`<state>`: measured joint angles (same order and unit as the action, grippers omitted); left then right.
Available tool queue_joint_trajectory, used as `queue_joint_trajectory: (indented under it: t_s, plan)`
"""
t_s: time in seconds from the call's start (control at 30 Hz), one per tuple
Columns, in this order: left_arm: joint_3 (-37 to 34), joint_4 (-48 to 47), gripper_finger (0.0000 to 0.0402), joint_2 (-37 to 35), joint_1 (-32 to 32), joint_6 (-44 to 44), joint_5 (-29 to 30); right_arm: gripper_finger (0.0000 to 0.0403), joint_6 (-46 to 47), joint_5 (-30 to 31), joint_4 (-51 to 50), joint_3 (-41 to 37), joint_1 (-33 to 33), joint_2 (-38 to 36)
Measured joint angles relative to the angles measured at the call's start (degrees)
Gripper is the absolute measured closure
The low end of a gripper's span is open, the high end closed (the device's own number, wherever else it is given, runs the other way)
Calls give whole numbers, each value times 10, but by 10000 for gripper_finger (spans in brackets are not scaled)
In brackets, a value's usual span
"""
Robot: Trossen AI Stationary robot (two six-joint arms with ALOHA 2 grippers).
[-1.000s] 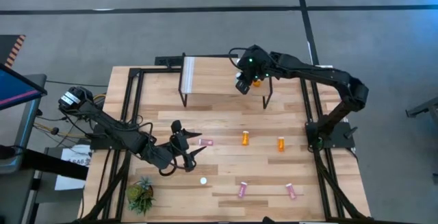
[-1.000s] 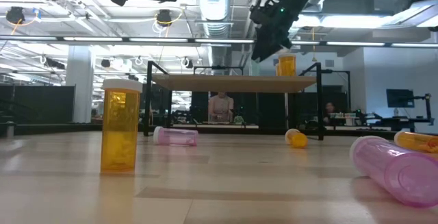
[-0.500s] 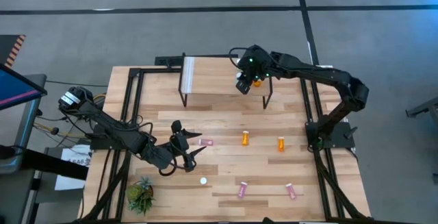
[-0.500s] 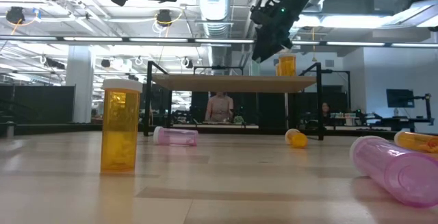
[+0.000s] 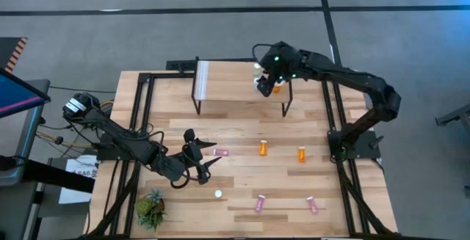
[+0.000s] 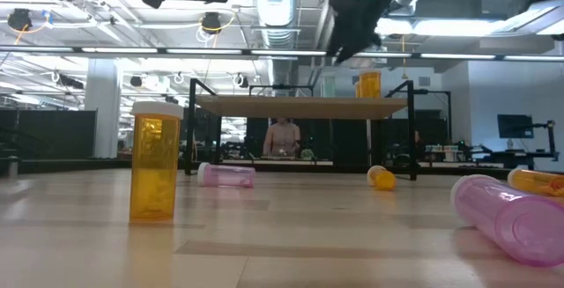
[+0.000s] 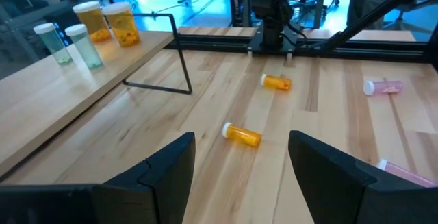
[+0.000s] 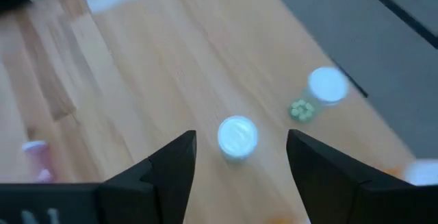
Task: Pick and place medicine bottles onto shelf by color
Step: Put the bottom right pink pill bottle on the shelf
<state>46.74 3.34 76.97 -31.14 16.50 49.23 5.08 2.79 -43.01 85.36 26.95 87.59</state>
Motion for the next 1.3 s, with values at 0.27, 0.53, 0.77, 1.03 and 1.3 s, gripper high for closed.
queue_joint_trajectory:
  t_s: [0.27, 0.53, 0.77, 1.03, 1.3]
  plan:
    - [0, 0, 177, 0, 0, 9, -15, 152, 54, 0, -108, 47, -60, -87]
    - [0, 4, 177, 0, 0, 15, -12, 152, 204, 89, -198, 13, -312, -155]
    - [0, 21, 177, 12, 0, 12, -9, 152, 345, 217, -189, -54, -536, -147]
    - [0, 99, 177, 72, 13, -40, -62, 152, 456, 244, -181, -118, -665, -71]
    - [0, 98, 177, 83, 21, -34, -79, 156, 523, 197, -166, -155, -693, -7]
